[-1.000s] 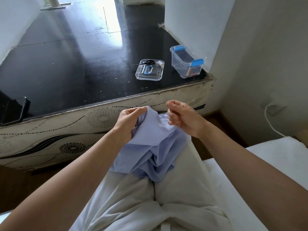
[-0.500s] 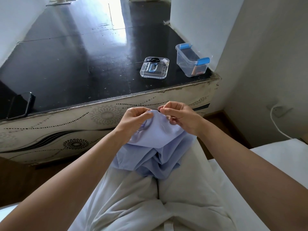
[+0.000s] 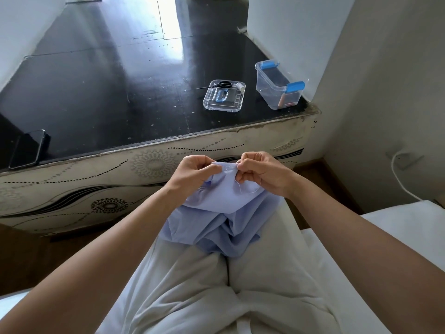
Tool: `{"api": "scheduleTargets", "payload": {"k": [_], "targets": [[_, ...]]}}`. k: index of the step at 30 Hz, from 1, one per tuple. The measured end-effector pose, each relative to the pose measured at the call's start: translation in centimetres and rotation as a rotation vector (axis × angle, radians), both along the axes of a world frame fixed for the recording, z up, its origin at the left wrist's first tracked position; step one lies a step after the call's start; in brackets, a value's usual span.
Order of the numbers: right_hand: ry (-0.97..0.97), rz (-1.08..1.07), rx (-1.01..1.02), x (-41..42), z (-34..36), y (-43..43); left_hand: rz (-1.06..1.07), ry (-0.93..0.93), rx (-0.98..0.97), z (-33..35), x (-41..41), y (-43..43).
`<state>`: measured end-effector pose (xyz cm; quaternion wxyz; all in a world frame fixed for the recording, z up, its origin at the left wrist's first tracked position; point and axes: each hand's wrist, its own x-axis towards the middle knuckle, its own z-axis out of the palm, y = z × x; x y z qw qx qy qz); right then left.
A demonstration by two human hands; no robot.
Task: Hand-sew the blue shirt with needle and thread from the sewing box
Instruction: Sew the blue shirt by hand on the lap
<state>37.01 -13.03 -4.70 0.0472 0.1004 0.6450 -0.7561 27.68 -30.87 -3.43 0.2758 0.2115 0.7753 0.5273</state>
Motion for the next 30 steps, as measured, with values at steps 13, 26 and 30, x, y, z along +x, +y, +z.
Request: {"api": "scheduleTargets", "payload": {"k": [13, 26, 30], "targets": [[0.004, -0.035, 0.063, 0.1, -0.1, 0.1, -0.007, 0.012, 0.033, -0.1, 0.1, 0.1], [0.051, 0.043, -0.03, 0.5, -0.5, 0.6, -0.057, -0.04, 0.055, 0.6, 0.4, 0.0], [0.064, 0.053, -0.129, 0.6, -0.6, 0.6, -0.094, -0.107, 0.082, 0.8, 0.4, 0.0]]}}
